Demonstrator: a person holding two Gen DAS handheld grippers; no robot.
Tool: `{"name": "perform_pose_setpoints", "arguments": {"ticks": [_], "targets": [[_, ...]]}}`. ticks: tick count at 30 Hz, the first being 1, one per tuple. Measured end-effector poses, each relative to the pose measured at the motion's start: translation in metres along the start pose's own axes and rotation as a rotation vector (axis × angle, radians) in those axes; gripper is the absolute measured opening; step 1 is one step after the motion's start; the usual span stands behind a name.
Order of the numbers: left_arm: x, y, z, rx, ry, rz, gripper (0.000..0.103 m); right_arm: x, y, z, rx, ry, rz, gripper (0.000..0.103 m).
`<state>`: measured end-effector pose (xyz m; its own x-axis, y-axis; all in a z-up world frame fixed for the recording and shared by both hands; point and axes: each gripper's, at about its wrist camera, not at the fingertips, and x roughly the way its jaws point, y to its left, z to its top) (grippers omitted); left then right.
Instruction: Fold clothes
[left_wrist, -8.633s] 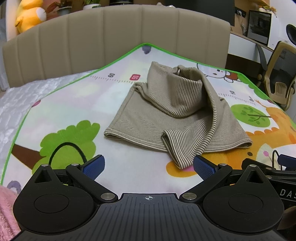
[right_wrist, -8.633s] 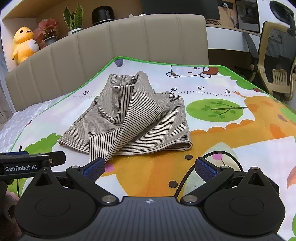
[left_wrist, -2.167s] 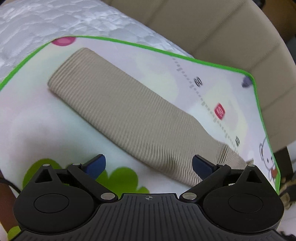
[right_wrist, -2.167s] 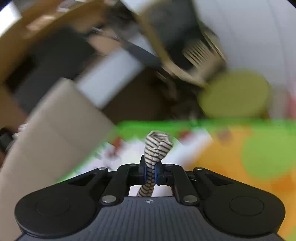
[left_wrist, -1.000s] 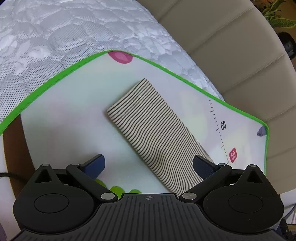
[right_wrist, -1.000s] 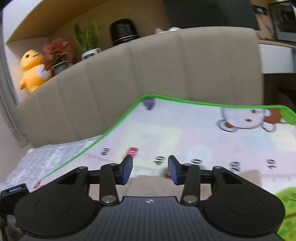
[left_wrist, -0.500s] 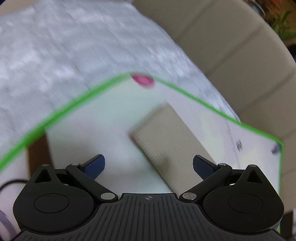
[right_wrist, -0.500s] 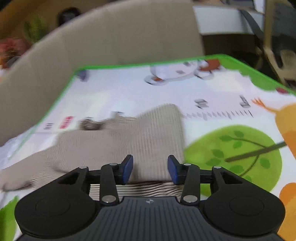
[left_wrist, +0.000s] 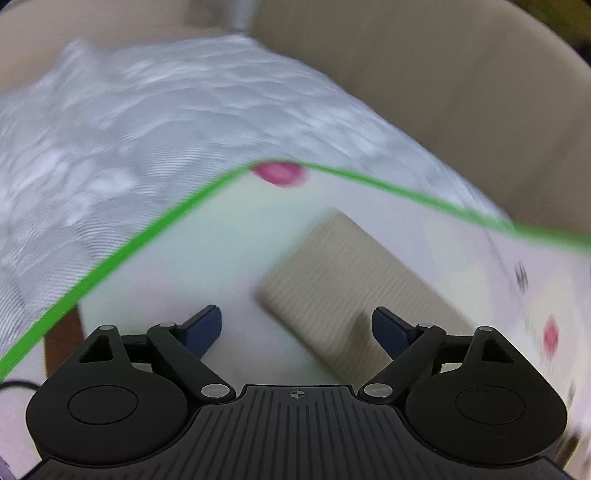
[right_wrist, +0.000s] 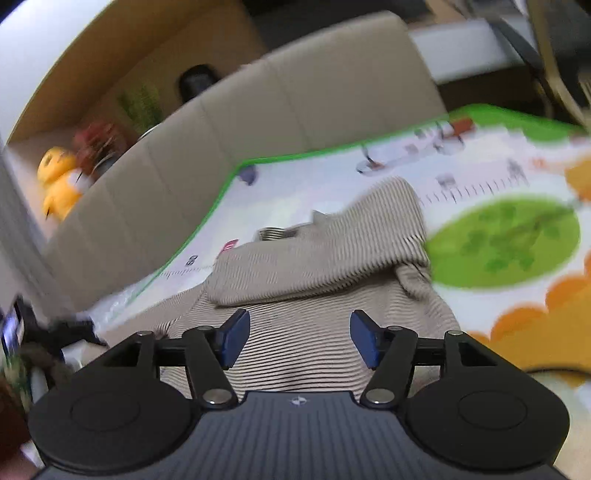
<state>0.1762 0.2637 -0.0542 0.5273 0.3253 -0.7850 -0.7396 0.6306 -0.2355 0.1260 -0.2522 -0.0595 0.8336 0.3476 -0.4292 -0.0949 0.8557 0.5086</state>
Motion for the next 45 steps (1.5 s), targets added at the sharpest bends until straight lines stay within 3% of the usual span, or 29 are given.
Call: {"name": "perform_pose_setpoints", "arguments": {"ticks": [3,6,9,10,11,14,18,25,30,35,42,45], "targets": [[0.004,-0.015,-0.011,0.087,-0.015,0.027,0.089,0.002,-0.014,0.003,0.082,-0.008,0.011,0.061],[0.006,-0.022,-0.016,0.15,-0.052,0.057,0.073,0.002,-0.017,0.003,0.095,-0.007,0.019,0.065],[0.007,-0.035,-0.02,0.25,-0.086,0.033,0.031,0.005,-0.012,0.0,0.067,0.004,0.017,0.066],[0.006,-0.04,-0.021,0.294,-0.097,0.03,0.012,0.005,-0.011,-0.001,0.058,0.008,0.013,0.066],[0.004,-0.048,-0.023,0.347,-0.108,0.034,0.009,0.005,-0.009,-0.001,0.052,0.011,0.01,0.066],[-0.01,-0.068,-0.022,0.469,-0.154,0.036,0.008,0.004,-0.011,-0.001,0.061,0.004,0.013,0.066],[-0.057,-0.109,-0.008,0.587,-0.269,-0.039,0.008,0.004,-0.017,0.0,0.099,-0.004,0.032,0.069],[-0.16,-0.206,-0.012,0.707,-0.397,-0.293,0.008,0.004,-0.019,-0.001,0.113,-0.004,0.053,0.071],[-0.202,-0.269,-0.054,0.788,-0.363,-0.463,0.008,0.002,-0.023,-0.001,0.144,-0.013,0.067,0.072],[-0.208,-0.315,-0.106,0.868,-0.292,-0.531,0.008,0.001,-0.026,-0.002,0.159,-0.022,0.08,0.073],[-0.204,-0.329,-0.16,0.933,-0.167,-0.644,0.012,-0.001,-0.028,-0.002,0.172,-0.023,0.092,0.076],[-0.206,-0.328,-0.175,0.96,-0.152,-0.683,0.015,-0.001,-0.029,-0.002,0.177,-0.024,0.098,0.077]]}}
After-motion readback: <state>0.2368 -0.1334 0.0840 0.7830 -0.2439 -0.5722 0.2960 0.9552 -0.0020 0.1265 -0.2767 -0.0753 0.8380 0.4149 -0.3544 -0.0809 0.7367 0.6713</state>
